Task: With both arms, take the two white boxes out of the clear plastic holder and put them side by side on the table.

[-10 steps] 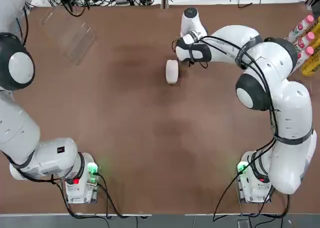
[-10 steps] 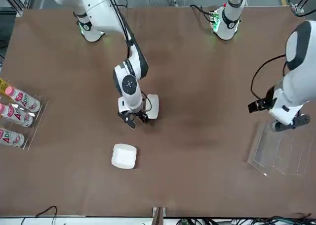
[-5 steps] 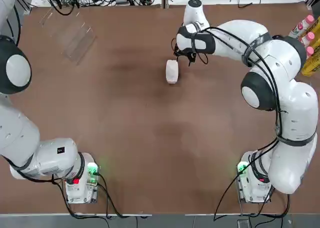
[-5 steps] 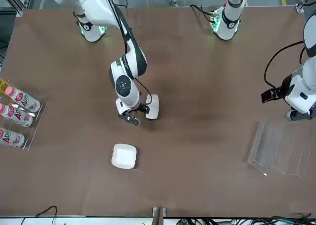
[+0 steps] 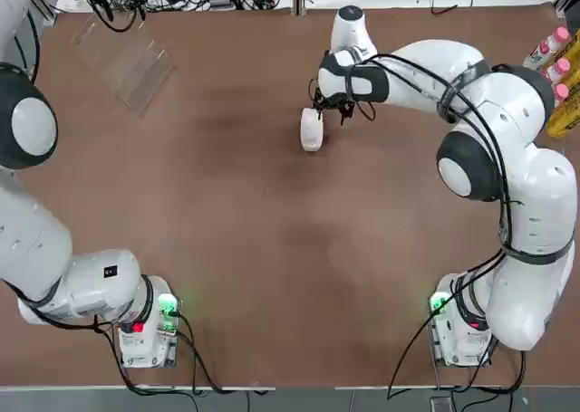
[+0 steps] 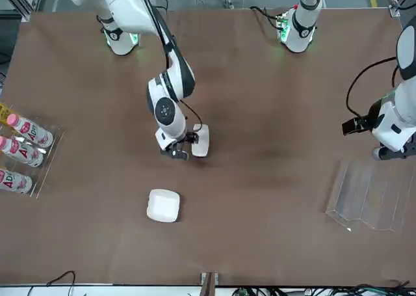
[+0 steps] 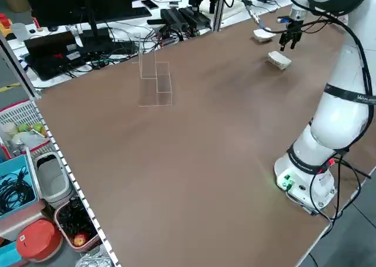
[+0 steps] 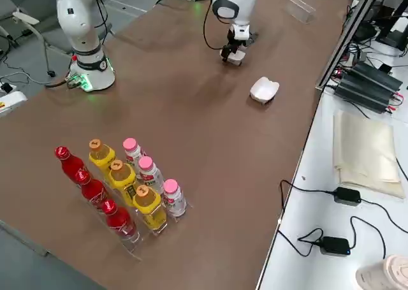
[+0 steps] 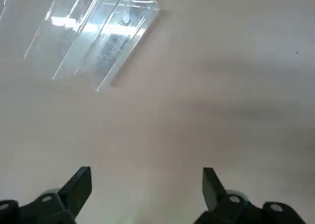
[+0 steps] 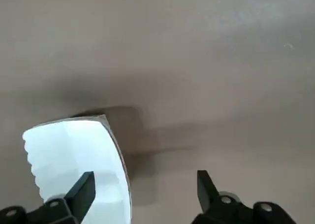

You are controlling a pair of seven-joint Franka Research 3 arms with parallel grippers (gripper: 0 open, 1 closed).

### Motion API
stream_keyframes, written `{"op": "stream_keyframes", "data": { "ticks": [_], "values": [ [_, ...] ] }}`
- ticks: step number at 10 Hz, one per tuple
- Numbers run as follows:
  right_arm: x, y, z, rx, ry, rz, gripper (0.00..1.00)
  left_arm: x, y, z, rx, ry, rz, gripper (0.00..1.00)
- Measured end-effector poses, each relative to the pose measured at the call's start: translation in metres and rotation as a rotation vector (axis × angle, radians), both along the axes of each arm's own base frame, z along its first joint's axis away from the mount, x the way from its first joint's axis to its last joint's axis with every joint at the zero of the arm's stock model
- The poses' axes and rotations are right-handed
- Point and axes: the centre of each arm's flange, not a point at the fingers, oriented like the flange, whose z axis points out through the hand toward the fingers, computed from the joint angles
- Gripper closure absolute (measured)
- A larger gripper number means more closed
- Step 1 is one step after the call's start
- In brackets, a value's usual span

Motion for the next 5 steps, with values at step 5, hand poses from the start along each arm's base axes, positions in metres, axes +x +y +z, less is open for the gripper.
{"op": "stream_keyframes", "data": {
  "ticks": [5],
  "values": [
    [-0.020,0.007,-0.023,0.038,-0.067,-0.007,0.06,-0.001,-0.005,0.000,0.000,0.007,-0.007,0.00]
  ]
}}
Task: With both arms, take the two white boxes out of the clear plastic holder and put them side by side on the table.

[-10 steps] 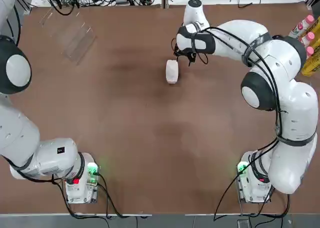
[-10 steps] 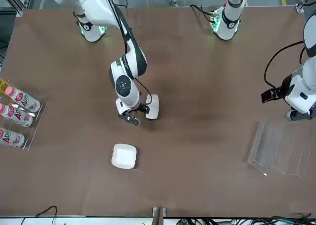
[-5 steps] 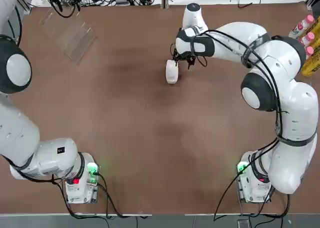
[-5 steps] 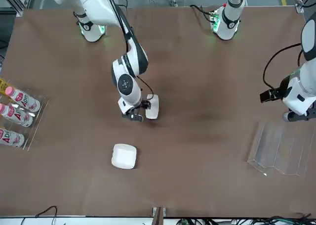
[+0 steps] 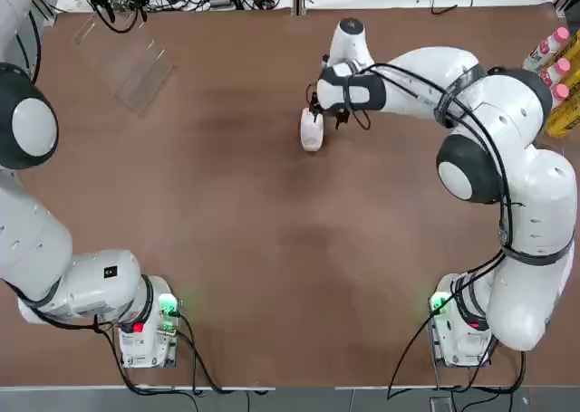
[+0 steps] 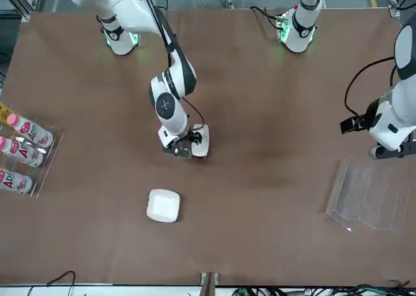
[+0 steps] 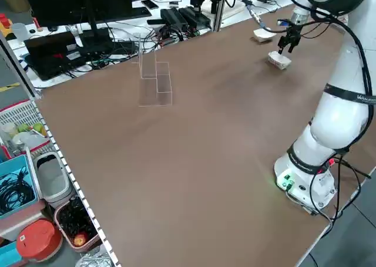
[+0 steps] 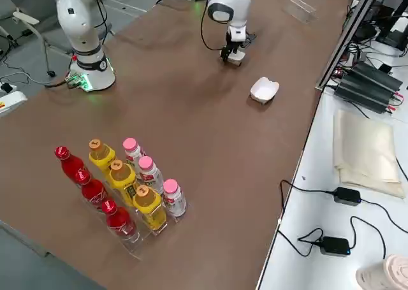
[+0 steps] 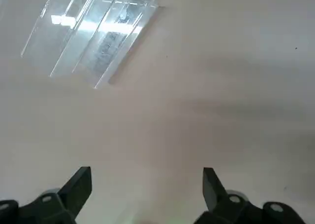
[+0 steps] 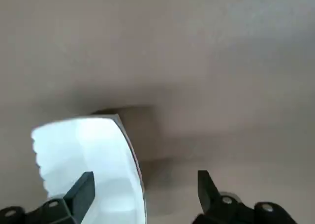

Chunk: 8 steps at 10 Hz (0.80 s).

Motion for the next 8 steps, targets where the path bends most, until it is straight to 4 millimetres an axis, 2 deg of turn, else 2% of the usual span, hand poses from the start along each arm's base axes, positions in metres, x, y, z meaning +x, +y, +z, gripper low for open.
{"op": "stream_keyframes", "data": {
  "ticks": [1,5,8],
  "values": [
    [-0.0045,0.0015,-0.0033,0.008,-0.010,-0.003,0.06,0.0000,-0.0002,0.0000,0.000,0.000,0.000,0.00],
    [-0.0066,0.0009,0.0055,0.024,-0.014,-0.011,0.02,-0.0002,-0.0022,0.0000,0.000,0.001,-0.003,0.00],
    [-0.0086,-0.0016,0.0009,0.026,-0.031,-0.015,0.04,-0.0003,-0.0025,-0.0001,-0.001,0.001,-0.007,0.00]
  ]
}}
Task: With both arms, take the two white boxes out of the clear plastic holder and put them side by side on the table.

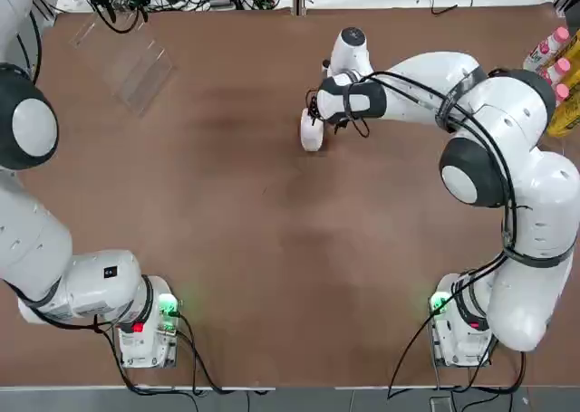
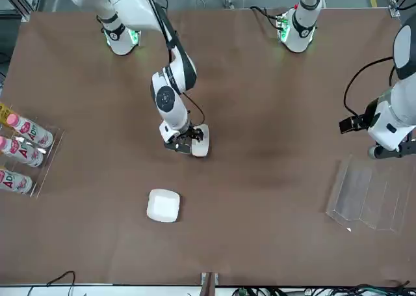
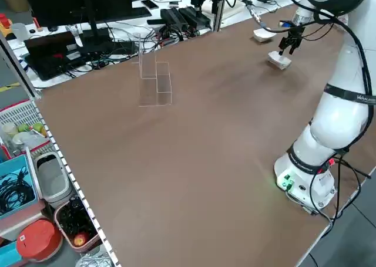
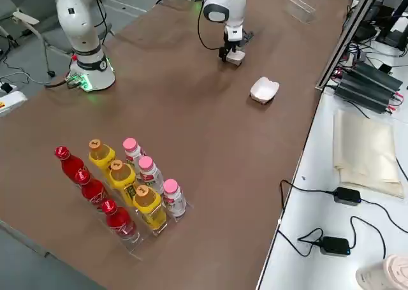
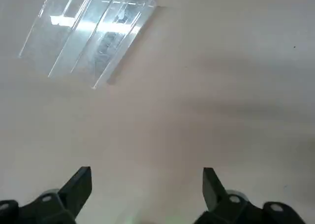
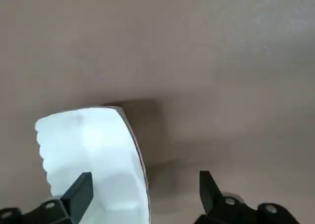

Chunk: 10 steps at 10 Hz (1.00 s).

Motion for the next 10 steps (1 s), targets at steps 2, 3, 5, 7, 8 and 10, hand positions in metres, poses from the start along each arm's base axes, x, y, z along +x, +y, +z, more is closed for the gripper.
{"op": "stream_keyframes", "data": {
  "ticks": [2,3,5,7,8,10],
  "values": [
    [-0.008,0.000,-0.009,0.008,-0.025,0.001,0.15,0.000,0.001,0.000,0.000,0.002,-0.002,0.00],
    [-0.012,0.001,-0.013,0.009,-0.030,0.002,0.16,0.000,0.002,0.000,0.000,0.002,0.000,0.00],
    [-0.013,0.001,-0.014,0.010,-0.034,0.002,0.19,0.000,0.002,0.005,-0.017,-0.008,0.005,0.00],
    [-0.012,0.001,-0.012,0.019,-0.052,0.000,0.19,-0.001,0.002,0.022,-0.056,-0.028,0.019,0.00],
    [-0.013,0.005,-0.011,0.033,-0.065,-0.003,0.34,-0.005,0.001,0.028,-0.058,-0.023,0.020,0.00],
    [-0.015,0.008,-0.010,0.042,-0.073,-0.003,0.41,-0.010,0.001,0.037,-0.055,-0.025,0.021,0.00]
  ]
}}
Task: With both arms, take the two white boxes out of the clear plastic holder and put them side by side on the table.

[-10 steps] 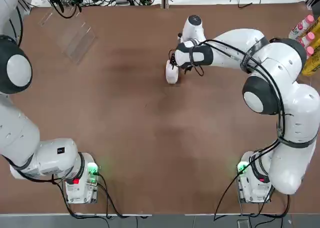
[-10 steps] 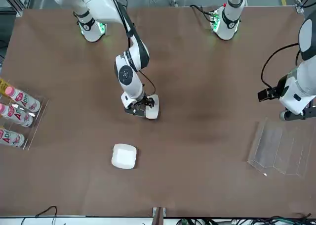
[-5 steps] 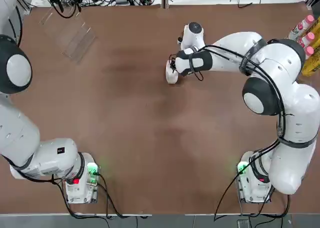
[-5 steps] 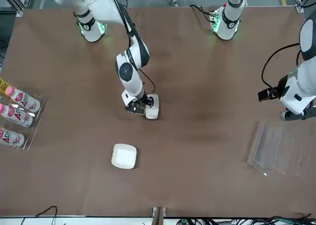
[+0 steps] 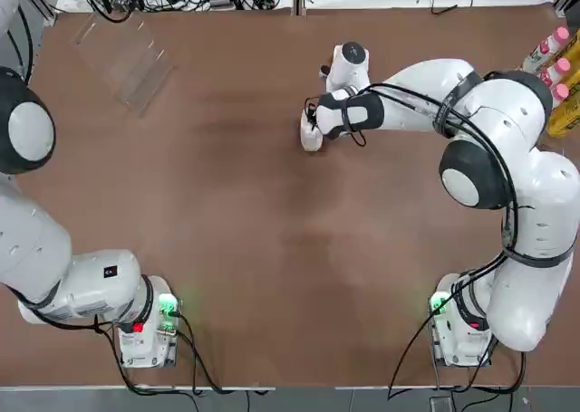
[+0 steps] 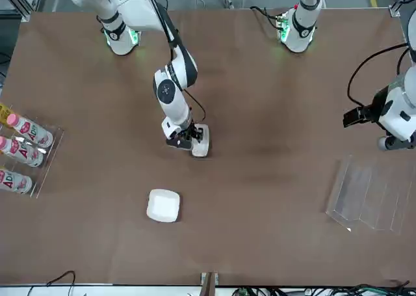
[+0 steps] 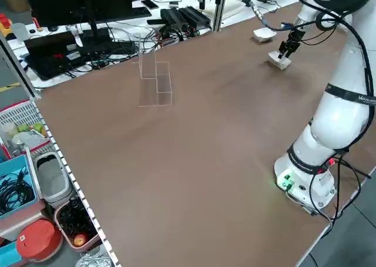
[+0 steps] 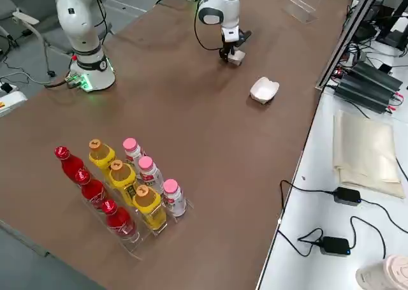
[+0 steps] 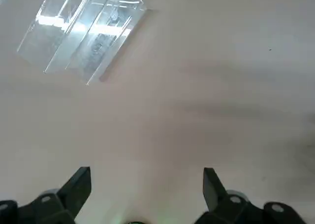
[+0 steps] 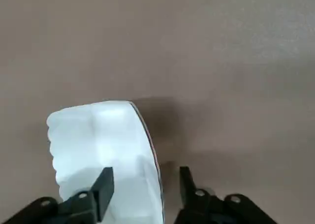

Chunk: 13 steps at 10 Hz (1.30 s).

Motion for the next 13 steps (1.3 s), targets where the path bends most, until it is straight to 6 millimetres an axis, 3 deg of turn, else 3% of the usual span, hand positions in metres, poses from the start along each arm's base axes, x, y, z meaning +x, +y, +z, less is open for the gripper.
{"op": "stream_keyframes", "data": {
  "ticks": [3,10,13],
  "values": [
    [0.000,0.000,0.000,0.000,0.001,-0.002,0.52,-0.001,0.006,0.003,0.001,-0.006,0.009,0.00],
    [0.001,-0.003,-0.001,0.011,0.009,-0.023,0.96,-0.004,0.009,0.009,0.010,-0.007,-0.038,0.00],
    [0.003,-0.005,0.000,0.022,0.017,-0.043,0.99,-0.012,0.008,0.023,0.014,-0.020,-0.047,0.00]
  ]
}}
